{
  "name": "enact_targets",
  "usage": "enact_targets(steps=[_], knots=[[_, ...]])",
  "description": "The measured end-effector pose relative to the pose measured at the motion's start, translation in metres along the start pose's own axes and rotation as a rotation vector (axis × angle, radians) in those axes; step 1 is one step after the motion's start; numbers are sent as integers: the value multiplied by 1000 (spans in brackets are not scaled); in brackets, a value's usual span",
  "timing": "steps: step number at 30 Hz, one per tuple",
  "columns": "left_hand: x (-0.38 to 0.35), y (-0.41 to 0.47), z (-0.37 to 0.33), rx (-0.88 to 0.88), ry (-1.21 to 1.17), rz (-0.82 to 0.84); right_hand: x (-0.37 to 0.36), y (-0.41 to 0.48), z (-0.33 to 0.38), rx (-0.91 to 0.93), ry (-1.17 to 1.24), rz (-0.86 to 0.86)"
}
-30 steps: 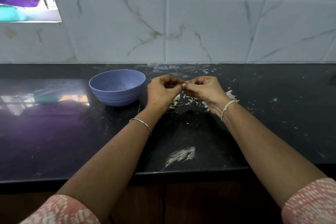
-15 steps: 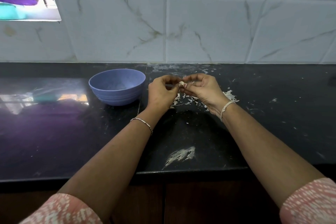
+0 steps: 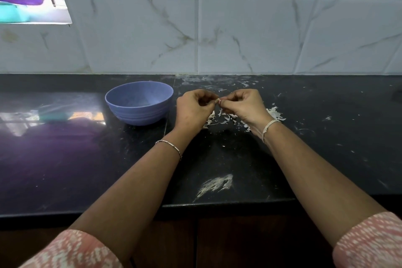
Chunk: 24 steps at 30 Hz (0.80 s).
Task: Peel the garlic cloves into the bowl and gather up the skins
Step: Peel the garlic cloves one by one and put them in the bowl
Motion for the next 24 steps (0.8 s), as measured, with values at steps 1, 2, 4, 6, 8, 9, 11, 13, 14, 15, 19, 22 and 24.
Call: enact_targets(steps=[1,2,4,6,8,9,11,13,14,15,19,22,24], knots=[[0,0,0,5,-6,6,0,0,-1,-1,-7,0],[0,-1,0,16,-17,8,0,1,-2,-2,-9,-1],[1,-1,4,63,-62,12,0,0,-1,-8,9,1],[0,-2,8,127,-156,33,-2,-1,0,-20,58,9],[-2,-4,9,181,-255,68,-3,-2,0,-34,107,14],[-3,-5,9,198,-290,85,-3,-2,-1,-42,127,12],[-4,-8,8,220,-357,110,-2,-1,-2,-57,163,11],[-5,-9,7,234,-405,124,-3,-1,-3,-74,195,24],[-5,-9,7,237,-412,130,-3,-1,-4,-81,207,33],[-6,-9,8,237,-411,137,-3,-1,-4,-82,214,38],[-8,-10,9,250,-440,156,-3,1,-4,-70,179,32],[-7,-10,8,251,-445,157,-2,1,-4,-61,151,22],[-7,-11,8,255,-446,155,-2,0,-3,-59,144,25]])
Point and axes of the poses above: each hand's wrist, its own y-axis towards the middle knuckle, its own x-axis out of the back of the hand, z = x × y, the point moved 9 cm from there along y, towards the middle knuckle, and after that the axes turned 8 degrees about y, right-handed, at the moved point
